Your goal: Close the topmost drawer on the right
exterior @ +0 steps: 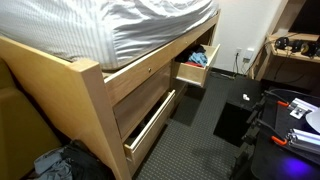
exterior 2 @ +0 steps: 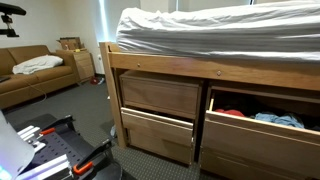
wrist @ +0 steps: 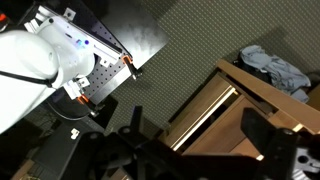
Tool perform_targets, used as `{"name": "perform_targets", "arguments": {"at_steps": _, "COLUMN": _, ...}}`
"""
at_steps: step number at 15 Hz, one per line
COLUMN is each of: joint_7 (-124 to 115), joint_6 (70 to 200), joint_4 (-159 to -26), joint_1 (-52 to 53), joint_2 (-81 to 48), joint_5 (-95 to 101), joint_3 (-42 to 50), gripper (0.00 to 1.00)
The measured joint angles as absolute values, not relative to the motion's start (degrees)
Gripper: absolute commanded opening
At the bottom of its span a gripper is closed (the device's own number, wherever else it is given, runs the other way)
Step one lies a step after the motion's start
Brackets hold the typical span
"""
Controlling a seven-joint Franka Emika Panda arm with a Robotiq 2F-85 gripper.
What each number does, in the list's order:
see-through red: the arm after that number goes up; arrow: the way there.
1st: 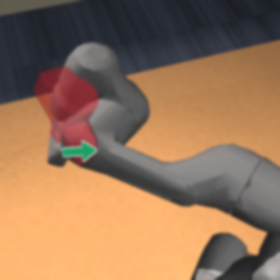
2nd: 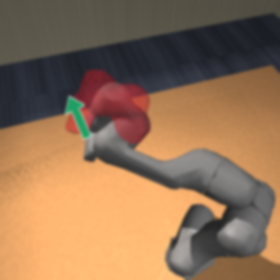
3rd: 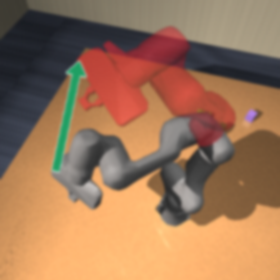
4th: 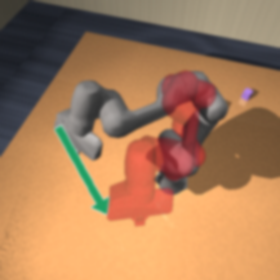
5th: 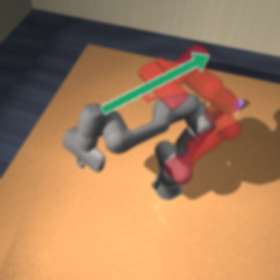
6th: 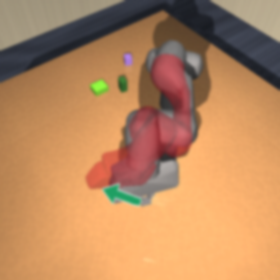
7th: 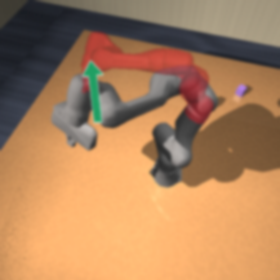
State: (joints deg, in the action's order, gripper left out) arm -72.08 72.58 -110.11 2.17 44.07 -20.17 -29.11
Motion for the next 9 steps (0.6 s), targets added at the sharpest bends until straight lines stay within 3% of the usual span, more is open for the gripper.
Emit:
{"name": "perform_targets", "arguments": {"at_steps": 3, "joint_7": -82.0, "joint_6": 68.9, "joint_4": -102.5, "joint_1": 0.8, "joint_2": 42.3, "joint_5": -20.2, "joint_3": -32.9, "gripper": 1.00}}
{"name": "perform_targets", "arguments": {"at_steps": 9, "joint_7": -83.7, "joint_6": 66.8, "joint_4": -103.0, "joint_1": 0.3, "joint_2": 40.7, "joint_5": -16.4, "joint_3": -32.5, "gripper": 1.00}}
